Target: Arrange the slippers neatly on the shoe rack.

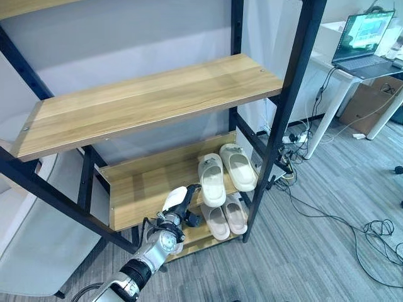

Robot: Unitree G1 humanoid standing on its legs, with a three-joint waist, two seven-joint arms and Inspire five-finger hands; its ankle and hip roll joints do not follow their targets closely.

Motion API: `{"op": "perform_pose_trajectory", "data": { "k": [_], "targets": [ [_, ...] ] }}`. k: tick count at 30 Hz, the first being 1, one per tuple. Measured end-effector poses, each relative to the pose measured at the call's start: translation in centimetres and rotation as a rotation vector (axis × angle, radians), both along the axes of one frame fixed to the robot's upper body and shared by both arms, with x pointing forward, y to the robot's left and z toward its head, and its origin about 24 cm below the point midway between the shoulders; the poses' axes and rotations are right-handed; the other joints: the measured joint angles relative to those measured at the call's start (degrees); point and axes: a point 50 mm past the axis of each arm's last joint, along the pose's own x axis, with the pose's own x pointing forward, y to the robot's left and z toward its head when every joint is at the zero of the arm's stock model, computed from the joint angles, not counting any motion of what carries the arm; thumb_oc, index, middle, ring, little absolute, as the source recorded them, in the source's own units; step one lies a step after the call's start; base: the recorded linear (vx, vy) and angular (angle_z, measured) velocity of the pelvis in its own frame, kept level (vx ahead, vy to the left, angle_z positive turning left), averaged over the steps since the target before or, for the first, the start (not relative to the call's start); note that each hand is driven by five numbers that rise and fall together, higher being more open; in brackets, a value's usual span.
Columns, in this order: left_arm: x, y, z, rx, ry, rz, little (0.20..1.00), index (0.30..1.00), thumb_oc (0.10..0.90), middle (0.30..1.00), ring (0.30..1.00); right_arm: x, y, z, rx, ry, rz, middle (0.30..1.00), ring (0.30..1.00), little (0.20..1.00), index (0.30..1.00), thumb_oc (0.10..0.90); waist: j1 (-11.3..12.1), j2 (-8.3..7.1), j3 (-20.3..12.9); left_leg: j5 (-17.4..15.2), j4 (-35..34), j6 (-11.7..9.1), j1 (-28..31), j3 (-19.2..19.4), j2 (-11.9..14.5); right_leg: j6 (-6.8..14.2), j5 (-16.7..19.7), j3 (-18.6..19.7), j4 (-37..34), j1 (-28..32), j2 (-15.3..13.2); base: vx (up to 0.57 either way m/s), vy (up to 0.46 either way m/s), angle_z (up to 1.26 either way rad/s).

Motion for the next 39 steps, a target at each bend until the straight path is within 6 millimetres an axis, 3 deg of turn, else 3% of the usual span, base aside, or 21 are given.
{"op": "perform_pose_trajectory", "data": {
  "k": [4, 8, 22, 31, 39],
  "targets": [
    [0.2, -0.2, 0.1, -0.026, -0.008, 0.025, 0.9, 0.9, 0.8, 0.9, 0.9, 0.2, -0.4, 0.1, -0.01, -0.005, 0.003, 0.9, 0.9, 0.9, 0.9, 0.8, 0.0, 0.8, 0.4, -2.5, 0.0, -0.7, -0.2, 0.0, 0.2, -0.3, -1.3, 0.5, 3.3, -2.3, 0.4, 0.0, -0.033, -0.08],
    [1.2, -0.4, 0.2, -0.029, -0.017, 0.064, 0.9, 0.9, 0.8, 0.9, 0.9, 0.8, -0.3, 0.2, -0.013, -0.013, 0.021, 0.9, 0.9, 0.9, 0.9, 0.8, -0.1, 0.51, 0.6, -4.6, 0.1, -1.7, -0.2, 0.2, 0.0, -0.7, -2.8, 0.8, 6.9, -4.5, 0.1, 0.0, -0.037, -0.08],
    [3.2, -1.3, 1.9, -0.207, -0.02, 0.16, 0.9, 0.9, 0.8, 0.9, 0.9, 1.4, -0.1, 0.3, -0.029, -0.019, 0.051, 0.9, 0.9, 0.9, 0.9, 0.8, -0.9, 0.4, 0.7, -4.5, 0.2, -2.0, -0.5, 1.6, 0.1, -0.3, -3.8, 1.0, 8.1, -6.0, 0.2, 0.0, -0.006, -0.04],
    [3.5, -1.4, 2.3, -0.247, -0.01, 0.171, 0.9, 0.9, 0.8, 0.9, 0.9, 3.1, 0.0, 0.6, -0.03, -0.055, 0.062, 0.9, 0.9, 0.9, 0.9, 0.8, -0.7, 0.25, 0.9, -4.5, 0.3, -2.0, -0.5, 1.4, 0.2, -0.2, -4.0, 0.7, 8.1, -5.7, 0.1, 0.0, -0.001, 0.0],
    [3.6, -0.9, 3.6, -0.315, -0.032, 0.136, 0.9, 0.9, 0.8, 0.9, 0.9, 3.4, 0.1, 0.6, -0.022, -0.064, 0.047, 0.9, 0.9, 0.9, 0.9, 0.8, 0.0, -0.67, 3.6, -4.4, 0.8, -2.0, 0.5, 1.1, 0.2, -0.2, -3.9, 0.1, 7.8, -4.0, 0.0, -0.01, 0.004, 0.02]
  ]
}}
